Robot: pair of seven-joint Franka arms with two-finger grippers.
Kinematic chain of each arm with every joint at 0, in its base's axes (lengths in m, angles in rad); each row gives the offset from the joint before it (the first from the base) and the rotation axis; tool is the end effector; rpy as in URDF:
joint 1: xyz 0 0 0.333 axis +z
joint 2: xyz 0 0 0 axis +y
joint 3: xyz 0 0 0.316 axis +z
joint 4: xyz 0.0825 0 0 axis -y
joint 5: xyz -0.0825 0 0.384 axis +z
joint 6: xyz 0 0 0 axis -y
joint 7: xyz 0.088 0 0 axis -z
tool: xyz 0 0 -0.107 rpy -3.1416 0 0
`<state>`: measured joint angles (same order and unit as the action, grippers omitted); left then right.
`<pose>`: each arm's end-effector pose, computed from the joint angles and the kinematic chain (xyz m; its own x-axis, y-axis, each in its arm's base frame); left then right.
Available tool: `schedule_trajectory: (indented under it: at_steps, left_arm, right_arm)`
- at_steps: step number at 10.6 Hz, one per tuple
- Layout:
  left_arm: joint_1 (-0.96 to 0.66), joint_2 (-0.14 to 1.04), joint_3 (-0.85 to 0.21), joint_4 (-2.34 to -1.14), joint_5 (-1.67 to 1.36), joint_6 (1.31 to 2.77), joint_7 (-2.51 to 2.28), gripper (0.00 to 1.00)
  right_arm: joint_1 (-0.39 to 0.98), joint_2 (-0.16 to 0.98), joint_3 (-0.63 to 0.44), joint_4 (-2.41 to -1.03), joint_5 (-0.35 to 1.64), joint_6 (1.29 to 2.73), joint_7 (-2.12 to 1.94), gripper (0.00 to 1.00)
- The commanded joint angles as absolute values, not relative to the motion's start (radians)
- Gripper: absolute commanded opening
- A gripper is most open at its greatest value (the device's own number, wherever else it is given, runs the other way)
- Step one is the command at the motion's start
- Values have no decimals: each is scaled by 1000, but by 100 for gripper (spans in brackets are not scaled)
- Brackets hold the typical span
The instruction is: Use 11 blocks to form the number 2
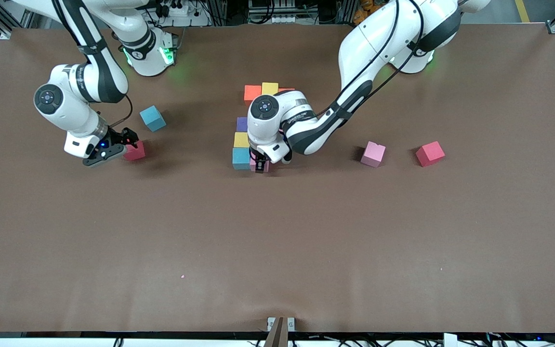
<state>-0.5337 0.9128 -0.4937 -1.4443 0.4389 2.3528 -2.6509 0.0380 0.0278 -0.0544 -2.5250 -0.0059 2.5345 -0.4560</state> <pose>0.4431 -0.5813 0.1947 0.0551 0.9904 -0.1264 0.9984 -0.0533 0.0174 0.4591 -0.0076 0.2645 0.9027 0.4299 -0.0185 0.4300 -0.9028 -0.0037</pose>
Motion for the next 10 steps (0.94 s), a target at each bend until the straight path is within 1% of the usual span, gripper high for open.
schedule_trajectory:
  at_steps: [1, 2, 3, 4, 5, 6, 7, 8, 9, 10]
  left_arm:
    - [-540, 881, -480, -1436, 430, 2329, -2640, 100]
    - [-531, 859, -486, -1437, 430, 2280, -2634, 100]
    - [-505, 833, -495, -1442, 419, 2238, -2596, 100]
    - [-444, 809, -547, -1460, 416, 2193, -2542, 100]
    - [-340, 790, -639, -1500, 416, 2154, -2495, 100]
    - [-207, 760, -751, -1582, 422, 2125, -2440, 100]
    - [-90, 720, -838, -1677, 437, 2126, -2398, 100]
    - [14, 665, -903, -1780, 468, 2134, -2357, 100]
    - [109, 629, -954, -1855, 475, 2141, -2324, 100]
    - [179, 620, -983, -1899, 477, 2141, -2292, 100]
  right_arm:
    - [18, -3, -48, -2381, -11, 2398, -456, 100]
    - [17, -18, -49, -2320, -11, 2329, -448, 100]
    - [-3, -20, -54, -2271, -5, 2310, -449, 100]
    - [-6, -20, -54, -2241, -5, 2301, -448, 100]
    - [-9, -17, -55, -2193, -3, 2269, -437, 100]
    - [-5, -8, -57, -2101, -3, 2185, -414, 100]
    - [-2, 9, -55, -2017, -3, 2089, -385, 100]
    - [14, 14, -49, -1953, 6, 2027, -327, 100]
    - [43, 14, -51, -1918, 6, 2001, -254, 100]
    - [51, 6, -48, -1890, 6, 1967, -201, 100]
